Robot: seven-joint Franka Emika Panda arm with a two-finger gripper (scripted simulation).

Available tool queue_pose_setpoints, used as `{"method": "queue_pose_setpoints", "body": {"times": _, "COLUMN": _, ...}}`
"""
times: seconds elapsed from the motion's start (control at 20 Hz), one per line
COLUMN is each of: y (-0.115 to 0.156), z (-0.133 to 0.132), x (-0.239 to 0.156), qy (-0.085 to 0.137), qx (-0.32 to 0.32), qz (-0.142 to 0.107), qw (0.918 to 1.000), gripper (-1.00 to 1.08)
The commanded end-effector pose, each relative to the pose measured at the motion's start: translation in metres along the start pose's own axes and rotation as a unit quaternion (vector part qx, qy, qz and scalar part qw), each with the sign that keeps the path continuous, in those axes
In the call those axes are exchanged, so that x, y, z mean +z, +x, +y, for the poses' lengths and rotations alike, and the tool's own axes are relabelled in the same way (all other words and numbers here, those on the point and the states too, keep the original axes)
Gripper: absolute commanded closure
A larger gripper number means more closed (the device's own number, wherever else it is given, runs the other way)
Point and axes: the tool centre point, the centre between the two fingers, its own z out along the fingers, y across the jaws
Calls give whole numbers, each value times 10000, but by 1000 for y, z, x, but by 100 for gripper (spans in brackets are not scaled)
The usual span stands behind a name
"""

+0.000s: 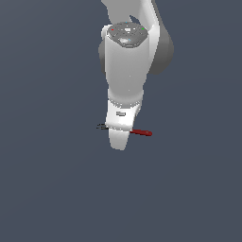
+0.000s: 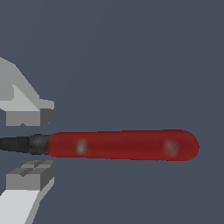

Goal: Pick up the object and move it to a goal position.

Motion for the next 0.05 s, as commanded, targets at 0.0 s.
{"method": "queue_pose_setpoints", "body": {"times": 0.0, "y": 0, "z": 0, "x": 0, "qy": 4, "qx": 3, "qz": -1, "qw": 10000, "gripper": 108}}
